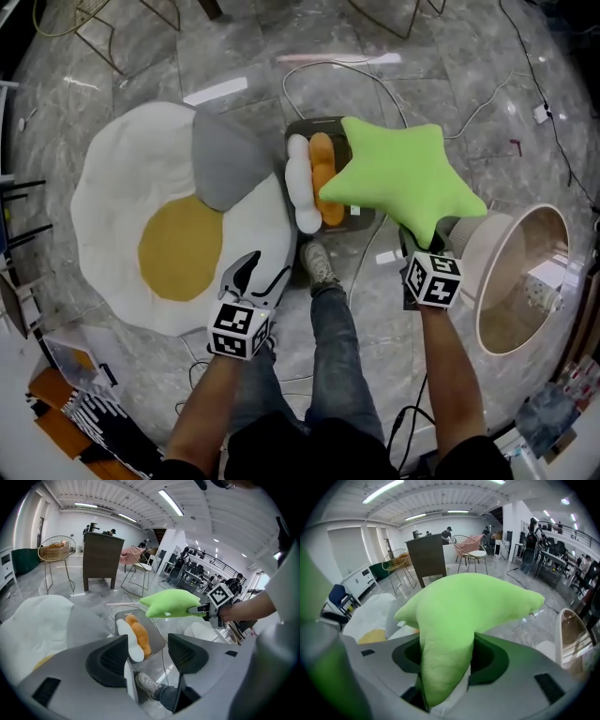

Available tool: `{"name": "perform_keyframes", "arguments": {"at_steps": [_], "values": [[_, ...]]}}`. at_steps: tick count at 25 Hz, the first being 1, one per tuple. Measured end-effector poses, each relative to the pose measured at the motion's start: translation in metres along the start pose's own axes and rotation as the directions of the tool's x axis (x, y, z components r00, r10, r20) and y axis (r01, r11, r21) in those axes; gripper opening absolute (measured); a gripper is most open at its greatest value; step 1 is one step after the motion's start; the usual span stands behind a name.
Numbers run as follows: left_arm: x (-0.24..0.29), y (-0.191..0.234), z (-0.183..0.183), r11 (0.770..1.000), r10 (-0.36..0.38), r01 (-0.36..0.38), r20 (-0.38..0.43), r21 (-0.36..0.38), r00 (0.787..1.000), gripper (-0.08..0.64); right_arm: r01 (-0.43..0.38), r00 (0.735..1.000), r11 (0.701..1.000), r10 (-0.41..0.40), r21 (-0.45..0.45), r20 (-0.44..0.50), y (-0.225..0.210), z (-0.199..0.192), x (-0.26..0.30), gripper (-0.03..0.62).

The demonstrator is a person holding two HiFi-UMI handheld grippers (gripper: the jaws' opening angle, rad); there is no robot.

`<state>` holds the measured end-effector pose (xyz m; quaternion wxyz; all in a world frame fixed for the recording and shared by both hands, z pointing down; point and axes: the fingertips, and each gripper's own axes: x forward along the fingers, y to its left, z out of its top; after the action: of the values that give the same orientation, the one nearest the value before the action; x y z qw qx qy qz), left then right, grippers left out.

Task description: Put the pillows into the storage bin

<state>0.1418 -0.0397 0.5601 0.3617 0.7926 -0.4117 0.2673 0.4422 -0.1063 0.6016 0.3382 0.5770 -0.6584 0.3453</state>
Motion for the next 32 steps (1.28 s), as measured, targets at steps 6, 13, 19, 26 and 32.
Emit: {"name": "perform_keyframes", "arguments": {"at_steps": [6, 13, 19, 26, 32], "values": [[0.021, -0.014, 0.012, 1.0, -0.027, 0.027, -0.001, -0.009, 1.0, 0.282, 0.112, 0.991, 0.962, -0.128, -0.249, -0.048, -0.027, -0.002, 0.015, 0.249], [0.03, -0.01, -0.005, 1.0, -0.019, 0.018, -0.042, -0.026, 0.999, 0.282, 0.079, 0.982, 0.9, -0.144, -0.429, -0.121, 0.004, -0.024, 0.056, 0.253], [0.029, 0.002, -0.016, 0.998, 0.006, -0.009, -0.061, -0.054, 0.998, 0.282, 0.062, 0.976, 0.864, -0.157, -0.5, -0.15, 0.014, -0.032, 0.077, 0.256], [0.026, 0.012, -0.025, 0.995, 0.02, -0.027, -0.065, -0.098, 0.998, 0.282, 0.038, 0.97, 0.632, -0.21, -0.774, -0.123, 0.023, -0.016, 0.094, 0.268], [0.027, 0.014, -0.024, 0.993, 0.02, -0.026, -0.059, -0.116, 0.998, 0.282, -0.013, 0.96, 0.615, -0.213, -0.788, -0.182, 0.03, -0.021, 0.106, 0.305]]}}
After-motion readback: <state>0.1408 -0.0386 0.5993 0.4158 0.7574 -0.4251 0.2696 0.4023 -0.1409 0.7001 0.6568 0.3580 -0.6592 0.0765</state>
